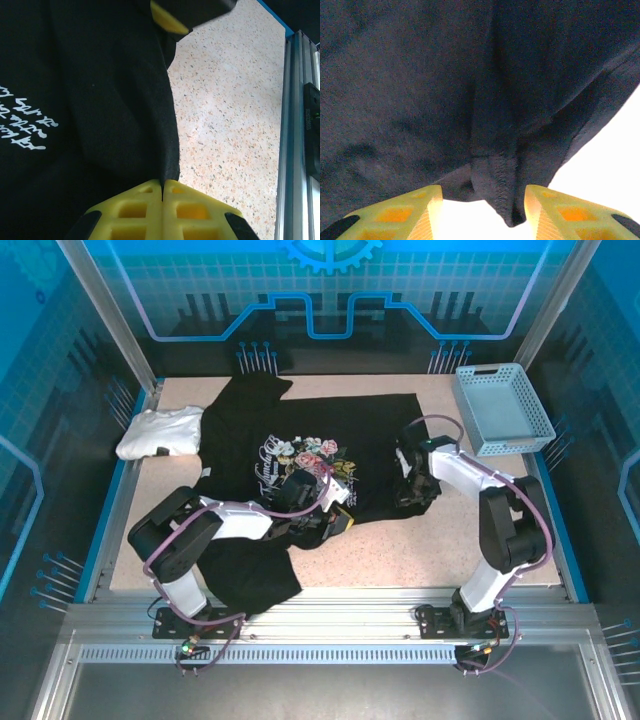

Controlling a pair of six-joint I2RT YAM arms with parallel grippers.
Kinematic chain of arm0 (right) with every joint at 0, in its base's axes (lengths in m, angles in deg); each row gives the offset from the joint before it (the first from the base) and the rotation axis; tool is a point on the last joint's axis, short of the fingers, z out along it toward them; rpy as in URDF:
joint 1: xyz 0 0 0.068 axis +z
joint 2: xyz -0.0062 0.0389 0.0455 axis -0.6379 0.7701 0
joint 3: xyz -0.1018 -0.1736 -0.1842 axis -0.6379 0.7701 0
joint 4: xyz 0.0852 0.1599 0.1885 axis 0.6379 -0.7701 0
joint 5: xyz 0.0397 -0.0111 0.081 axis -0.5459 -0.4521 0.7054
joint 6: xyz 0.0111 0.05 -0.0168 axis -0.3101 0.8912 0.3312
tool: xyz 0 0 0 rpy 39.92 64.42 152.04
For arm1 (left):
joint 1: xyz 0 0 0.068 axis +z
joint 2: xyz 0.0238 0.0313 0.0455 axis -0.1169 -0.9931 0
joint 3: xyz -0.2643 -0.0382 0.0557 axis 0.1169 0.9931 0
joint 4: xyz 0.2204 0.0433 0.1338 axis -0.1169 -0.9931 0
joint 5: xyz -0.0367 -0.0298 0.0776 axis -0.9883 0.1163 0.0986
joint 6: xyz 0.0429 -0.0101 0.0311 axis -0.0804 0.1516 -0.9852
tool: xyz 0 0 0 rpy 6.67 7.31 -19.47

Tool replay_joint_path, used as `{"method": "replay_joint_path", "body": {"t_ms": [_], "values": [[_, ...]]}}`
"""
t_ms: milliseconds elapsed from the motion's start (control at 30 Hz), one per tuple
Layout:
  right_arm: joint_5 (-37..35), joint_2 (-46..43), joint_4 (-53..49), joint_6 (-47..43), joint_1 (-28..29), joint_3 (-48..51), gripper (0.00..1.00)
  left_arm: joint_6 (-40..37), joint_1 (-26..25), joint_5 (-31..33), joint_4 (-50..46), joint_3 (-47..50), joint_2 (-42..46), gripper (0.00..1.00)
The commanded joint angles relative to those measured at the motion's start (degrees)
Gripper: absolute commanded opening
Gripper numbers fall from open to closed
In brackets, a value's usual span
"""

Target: Fold the inside-out t-shirt

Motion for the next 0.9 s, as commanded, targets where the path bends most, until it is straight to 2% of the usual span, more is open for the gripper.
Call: {"method": "replay_joint_path", "body": {"t_ms": [0, 167, 433, 667, 867], "values": [[-3.83, 3.01, 0.56, 0.92, 1.23, -0.51, 0.49, 0.19, 0.25, -2.33, 0.22, -1.28, -1.1, 0.0], [-9.33, 6.92, 0.2, 0.54, 1.56, -3.02, 0.48, 0.31, 0.18, -2.53, 0.62, -1.35, -1.23, 0.0], [-13.55, 5.14, -0.05, 0.19, 0.98, -3.76, 0.41, 0.17, 0.21, -2.48, 0.26, -1.51, -1.76, 0.0], [-12.17, 5.07, 0.6, 0.1, -0.02, -3.63, 0.19, -0.13, 0.18, -2.44, -0.05, -1.61, -2.12, 0.0], [-10.72, 4.86, 1.92, -0.03, -1.18, -3.32, 0.11, -0.14, 0.21, -2.47, -0.12, -1.75, -2.47, 0.0]]}}
